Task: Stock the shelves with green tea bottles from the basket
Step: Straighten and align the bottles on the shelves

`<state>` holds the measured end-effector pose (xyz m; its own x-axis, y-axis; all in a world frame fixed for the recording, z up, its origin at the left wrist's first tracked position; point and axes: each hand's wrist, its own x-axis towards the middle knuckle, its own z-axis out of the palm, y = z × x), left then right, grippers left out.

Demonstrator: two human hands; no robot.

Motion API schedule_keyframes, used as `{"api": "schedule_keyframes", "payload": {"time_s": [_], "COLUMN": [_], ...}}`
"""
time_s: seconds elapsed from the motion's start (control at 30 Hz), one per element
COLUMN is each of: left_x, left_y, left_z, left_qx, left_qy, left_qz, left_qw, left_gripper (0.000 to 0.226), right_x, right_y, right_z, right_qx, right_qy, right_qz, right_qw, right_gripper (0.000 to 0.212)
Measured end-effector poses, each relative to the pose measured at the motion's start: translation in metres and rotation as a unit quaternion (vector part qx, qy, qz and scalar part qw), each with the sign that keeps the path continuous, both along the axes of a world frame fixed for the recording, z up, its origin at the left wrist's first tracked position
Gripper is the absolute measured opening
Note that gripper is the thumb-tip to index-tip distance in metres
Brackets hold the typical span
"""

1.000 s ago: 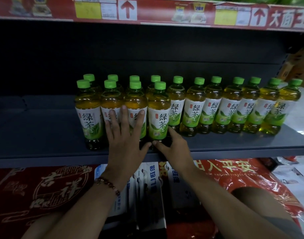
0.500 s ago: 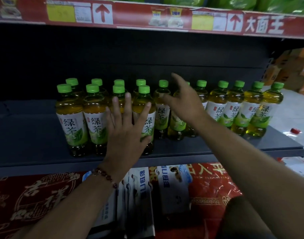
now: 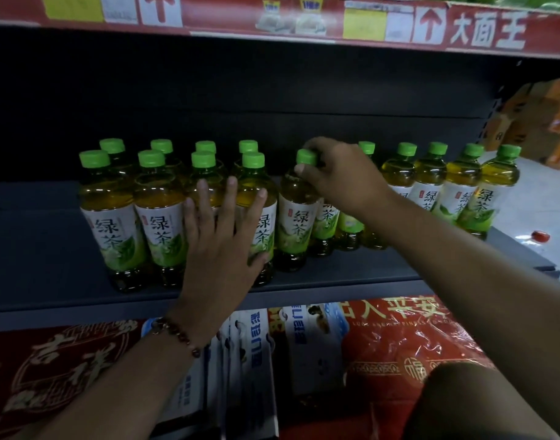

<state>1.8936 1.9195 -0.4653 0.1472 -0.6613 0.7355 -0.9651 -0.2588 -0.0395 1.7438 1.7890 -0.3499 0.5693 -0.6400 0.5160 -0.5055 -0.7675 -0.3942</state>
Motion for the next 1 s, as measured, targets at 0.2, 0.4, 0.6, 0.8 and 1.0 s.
{"api": "schedule_keyframes", "payload": {"time_s": [0.2, 0.4, 0.6, 0.8, 1.0], "left_x": [-0.014, -0.042, -0.040, -0.040, -0.039], "left_y": [-0.001, -0.021, -0.030, -0.030, -0.033], "left_z": [0.004, 0.013, 0.007, 0.002, 0.000], "left_qx": [-0.011, -0.015, -0.013, -0.019, -0.028], "left_qy": [0.017, 0.014, 0.004, 0.002, 0.007], "left_qz": [-0.002, -0.037, -0.045, -0.050, -0.061], "left_qw": [1.000, 0.999, 0.999, 0.999, 0.998], "left_gripper": [0.093, 0.094, 0.099, 0.101, 0.100], "right_x": [-0.008, -0.021, -0.035, -0.014, -0.003], "right_y": [0.010, -0.002, -0.046, -0.074, -0.076], "right_z": [-0.001, -0.005, 0.008, 0.014, 0.020], "right_qx": [0.009, 0.133, 0.130, 0.194, 0.264], "right_qy": [-0.017, -0.079, -0.124, -0.011, -0.077], "right_qz": [0.041, 0.102, 0.012, 0.027, 0.069], "right_qw": [0.999, 0.983, 0.984, 0.981, 0.959], "right_gripper": [0.033, 0.049, 0.065, 0.062, 0.031]}}
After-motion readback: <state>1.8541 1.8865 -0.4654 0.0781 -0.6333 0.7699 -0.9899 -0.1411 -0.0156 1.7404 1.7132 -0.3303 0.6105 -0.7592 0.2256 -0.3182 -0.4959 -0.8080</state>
